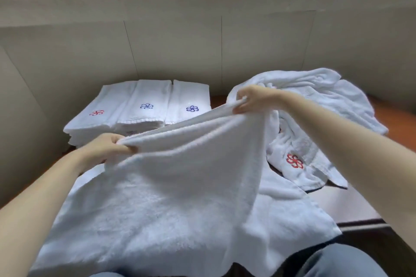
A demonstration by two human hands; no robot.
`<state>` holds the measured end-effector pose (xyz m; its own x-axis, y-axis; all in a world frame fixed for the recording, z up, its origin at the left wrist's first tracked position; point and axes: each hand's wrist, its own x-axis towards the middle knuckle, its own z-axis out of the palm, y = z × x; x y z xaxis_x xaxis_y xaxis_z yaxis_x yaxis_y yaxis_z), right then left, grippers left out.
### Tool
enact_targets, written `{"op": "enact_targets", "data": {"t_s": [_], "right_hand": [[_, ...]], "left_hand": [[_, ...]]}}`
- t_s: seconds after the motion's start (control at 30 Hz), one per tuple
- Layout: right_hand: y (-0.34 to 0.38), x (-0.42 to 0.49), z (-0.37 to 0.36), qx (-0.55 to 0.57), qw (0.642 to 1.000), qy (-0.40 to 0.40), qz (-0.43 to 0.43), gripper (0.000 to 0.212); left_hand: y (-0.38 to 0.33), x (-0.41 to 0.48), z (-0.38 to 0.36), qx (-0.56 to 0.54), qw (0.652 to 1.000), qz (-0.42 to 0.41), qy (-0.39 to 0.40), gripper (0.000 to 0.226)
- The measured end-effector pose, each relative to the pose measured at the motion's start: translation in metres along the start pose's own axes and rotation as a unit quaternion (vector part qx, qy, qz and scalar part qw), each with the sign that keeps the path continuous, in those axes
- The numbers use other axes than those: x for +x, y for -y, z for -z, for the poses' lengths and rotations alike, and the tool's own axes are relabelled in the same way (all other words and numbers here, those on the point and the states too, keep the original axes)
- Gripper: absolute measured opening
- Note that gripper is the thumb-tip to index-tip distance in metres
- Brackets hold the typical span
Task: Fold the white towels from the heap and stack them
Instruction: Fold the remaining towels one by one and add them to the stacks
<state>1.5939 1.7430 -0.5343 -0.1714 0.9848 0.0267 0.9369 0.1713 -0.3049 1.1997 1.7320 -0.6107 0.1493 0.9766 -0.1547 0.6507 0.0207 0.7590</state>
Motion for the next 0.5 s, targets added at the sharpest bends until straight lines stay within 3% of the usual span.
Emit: {"op": "enact_targets", "data": {"t_s": [0.07, 0.13, 0.17, 0.23, 0.33, 0.43, 0.5], "right_hand": [[-0.010, -0.007, 0.023, 0.081, 0.987, 0.140, -0.003, 0.019], [-0.017, -0.011, 0.043, 0.143, 0.972, 0.185, -0.002, 0.030], [-0.019, -0.012, 0.050, 0.124, 0.978, 0.166, -0.004, 0.033], [-0.020, -0.009, 0.061, 0.055, 0.996, 0.068, -0.015, 0.024], [-0.020, -0.001, 0.080, -0.010, 0.988, -0.153, -0.034, 0.018], [-0.005, -0.006, 0.105, -0.002, 0.967, -0.256, 0.000, 0.023], [0.012, -0.013, 0.115, -0.039, 0.963, -0.263, 0.049, 0.021]], "left_hand": [[-0.006, -0.003, 0.024, 0.053, 0.993, -0.039, -0.094, 0.029], [-0.016, -0.005, 0.051, 0.174, 0.976, -0.051, -0.118, 0.033], [-0.021, -0.005, 0.066, 0.246, 0.958, -0.044, -0.143, 0.024], [-0.030, -0.011, 0.098, 0.328, 0.905, -0.022, -0.270, 0.014], [-0.044, -0.017, 0.150, 0.241, 0.861, -0.051, -0.445, 0.022], [-0.063, -0.023, 0.163, 0.181, 0.860, -0.050, -0.474, 0.026], [-0.075, -0.024, 0.121, 0.185, 0.896, -0.059, -0.400, 0.039]]}}
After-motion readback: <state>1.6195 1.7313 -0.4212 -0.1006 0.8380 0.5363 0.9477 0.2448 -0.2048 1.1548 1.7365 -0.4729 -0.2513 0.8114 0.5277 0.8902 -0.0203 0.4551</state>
